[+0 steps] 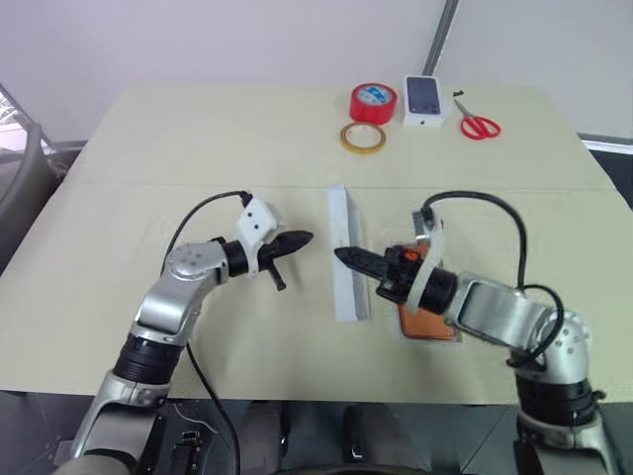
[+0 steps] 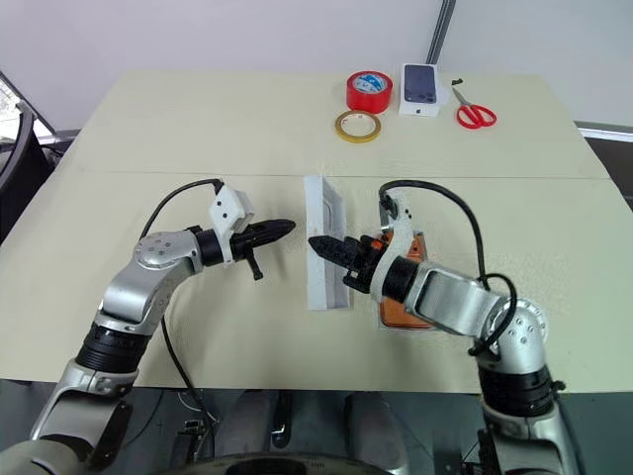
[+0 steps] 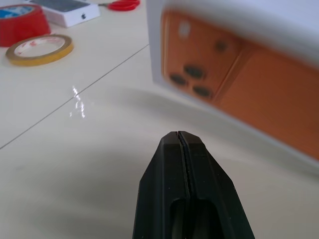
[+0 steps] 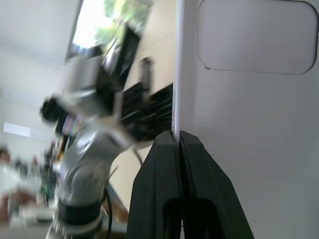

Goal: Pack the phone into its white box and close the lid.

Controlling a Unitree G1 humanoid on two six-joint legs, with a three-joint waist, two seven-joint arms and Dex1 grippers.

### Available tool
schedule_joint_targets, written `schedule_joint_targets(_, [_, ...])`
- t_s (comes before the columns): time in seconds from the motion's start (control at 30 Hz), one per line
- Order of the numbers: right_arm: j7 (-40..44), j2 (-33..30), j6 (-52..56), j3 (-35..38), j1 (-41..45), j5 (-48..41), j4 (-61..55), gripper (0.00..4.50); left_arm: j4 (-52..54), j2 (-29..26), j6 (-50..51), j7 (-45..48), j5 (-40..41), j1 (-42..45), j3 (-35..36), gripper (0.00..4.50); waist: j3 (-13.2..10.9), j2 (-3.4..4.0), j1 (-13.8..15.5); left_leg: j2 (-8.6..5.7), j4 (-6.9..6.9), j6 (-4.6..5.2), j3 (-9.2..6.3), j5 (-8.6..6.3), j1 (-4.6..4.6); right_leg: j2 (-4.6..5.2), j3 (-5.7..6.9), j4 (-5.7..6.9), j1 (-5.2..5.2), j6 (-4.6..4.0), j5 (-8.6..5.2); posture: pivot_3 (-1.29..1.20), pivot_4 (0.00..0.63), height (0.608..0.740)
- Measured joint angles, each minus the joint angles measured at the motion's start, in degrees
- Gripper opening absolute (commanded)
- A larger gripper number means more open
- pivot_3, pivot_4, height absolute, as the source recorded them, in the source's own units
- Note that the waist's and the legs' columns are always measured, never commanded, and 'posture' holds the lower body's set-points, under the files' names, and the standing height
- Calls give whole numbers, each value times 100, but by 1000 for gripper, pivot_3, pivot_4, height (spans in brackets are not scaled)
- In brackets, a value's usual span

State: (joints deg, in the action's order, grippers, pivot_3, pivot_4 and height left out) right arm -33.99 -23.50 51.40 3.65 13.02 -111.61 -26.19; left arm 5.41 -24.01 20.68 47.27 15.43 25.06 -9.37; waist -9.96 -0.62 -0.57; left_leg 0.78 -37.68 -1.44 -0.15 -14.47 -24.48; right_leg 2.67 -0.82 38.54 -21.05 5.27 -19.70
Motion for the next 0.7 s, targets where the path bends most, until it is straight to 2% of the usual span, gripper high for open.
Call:
schedule_joint_targets(0.07, [-119, -219, 12, 52, -94, -5, 15, 862, 41, 109, 3, 6, -41, -3, -185, 0, 1, 1, -4, 0, 0, 0, 0, 0, 3, -1, -1, 1, 1, 0, 0, 0, 150, 725])
schedule_joint_targets(0.13, [-3, -648, 204, 199, -37, -43, 158, 1767, 29, 221, 6, 16, -127, 4, -400, 0, 2, 4, -8, 1, -1, 0, 0, 0, 4, -2, -1, 1, 2, -1, 0, 0, 150, 725])
schedule_joint_targets(0.2, [358, -1601, 591, 389, 415, -49, 513, 2852, -73, 412, -1, 51, -272, 99, -756, 0, -1, 14, 0, -2, -6, 2, 7, 0, 4, -2, -5, 3, 1, -1, 0, 0, 150, 725])
schedule_joint_targets(0.23, [434, -1782, 648, 467, 539, -45, 574, 2852, -99, 452, -1, 65, -302, 121, -826, 0, -1, 13, -4, -2, -4, 3, 5, -1, 4, -4, -4, 2, 2, -1, 0, 0, 150, 725])
schedule_joint_targets(0.27, [715, -2310, 846, 566, 814, -48, 717, 2852, -253, 581, 1, 97, -369, 252, -980, 0, -1, 18, 4, 0, -3, 4, 4, -1, 3, -7, -4, 2, 0, -2, -1, 0, 150, 725])
schedule_joint_targets(0.4, [1215, -3513, 1289, 583, 1124, 25, 919, 2852, -624, 982, 10, 163, -475, 674, -1257, 0, -2, 21, 23, 7, 2, 5, 2, -1, -2, -15, -4, -3, -4, -3, -1, 0, 150, 725])
schedule_joint_targets(0.47, [1553, -4010, 1498, 568, 1214, 481, 932, 2372, -866, 1236, -45, 215, -610, 876, -1500, 0, -1, 19, 25, 5, 1, 5, 6, -2, -2, -12, -6, -7, -2, -2, -1, 0, 150, 725])
schedule_joint_targets(0.53, [1988, -4266, 1626, 536, 1171, 1220, 816, 1669, -1104, 1473, -128, 230, -729, 955, -1700, 0, -1, 19, 15, 5, -3, 7, 7, -3, -1, -10, -8, -10, 2, -1, -1, 0, 150, 725])
schedule_joint_targets(0.63, [2548, -4499, 1700, 326, 909, 2222, 527, 78, -1220, 1678, -125, 206, -750, 957, -1734, 0, -1, 21, -4, 7, -1, 7, 6, -3, -1, -12, -8, -6, -4, -2, -1, 0, 150, 725])
schedule_joint_targets(0.7, [2969, -4639, 1695, 191, 686, 2947, 240, 25, -1194, 1727, -71, 137, -724, 962, -1624, 0, 0, 25, -5, 8, 0, 7, 5, -3, -1, -14, -9, -4, -6, -2, -1, 0, 150, 725])
